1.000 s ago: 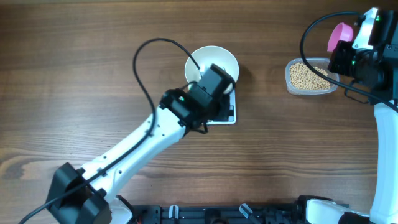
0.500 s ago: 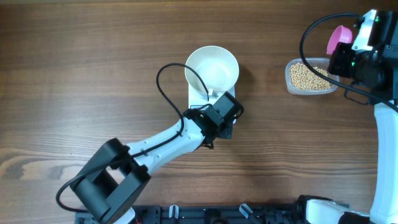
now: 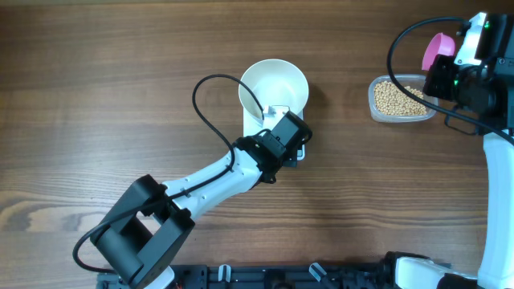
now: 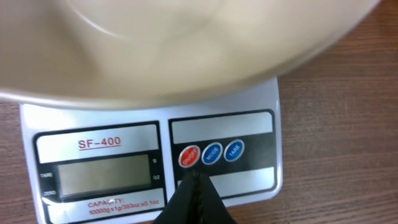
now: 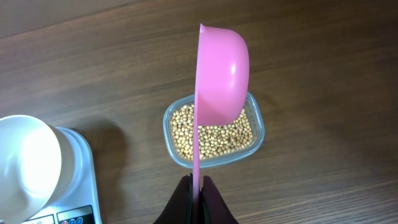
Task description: Scoop item into bowl and weigh 150g on scale
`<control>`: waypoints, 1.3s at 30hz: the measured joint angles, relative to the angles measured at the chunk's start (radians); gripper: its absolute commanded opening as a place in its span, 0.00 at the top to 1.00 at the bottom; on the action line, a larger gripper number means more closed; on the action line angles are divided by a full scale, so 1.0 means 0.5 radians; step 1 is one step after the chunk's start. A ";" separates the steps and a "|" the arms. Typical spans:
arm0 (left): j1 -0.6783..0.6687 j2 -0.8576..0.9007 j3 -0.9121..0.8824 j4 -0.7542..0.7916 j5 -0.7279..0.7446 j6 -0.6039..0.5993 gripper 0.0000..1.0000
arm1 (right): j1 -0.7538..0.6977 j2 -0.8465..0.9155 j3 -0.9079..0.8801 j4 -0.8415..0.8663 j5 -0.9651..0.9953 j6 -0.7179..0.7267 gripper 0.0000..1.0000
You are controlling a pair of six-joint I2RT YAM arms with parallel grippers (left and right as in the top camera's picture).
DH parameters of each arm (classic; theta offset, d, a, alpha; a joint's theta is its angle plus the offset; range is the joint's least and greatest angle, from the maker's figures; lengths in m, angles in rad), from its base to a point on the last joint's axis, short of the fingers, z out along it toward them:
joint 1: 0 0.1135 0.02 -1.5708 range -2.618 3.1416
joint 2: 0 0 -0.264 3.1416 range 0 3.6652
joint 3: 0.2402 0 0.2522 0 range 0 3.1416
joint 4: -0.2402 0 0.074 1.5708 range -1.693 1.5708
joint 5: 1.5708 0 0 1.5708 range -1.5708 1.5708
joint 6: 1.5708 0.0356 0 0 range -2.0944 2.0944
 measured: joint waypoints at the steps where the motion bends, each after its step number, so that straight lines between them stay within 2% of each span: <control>1: 0.000 0.002 0.000 0.002 -0.005 0.000 0.96 | 0.000 0.000 0.000 0.001 0.000 0.000 0.96; 17: 0.000 0.101 -0.001 0.114 -0.019 0.000 0.96 | 0.000 0.000 0.000 0.024 0.000 0.000 0.96; 39: 0.078 0.103 -0.001 0.114 0.004 0.001 0.96 | 0.000 0.000 0.000 0.038 0.000 0.000 0.96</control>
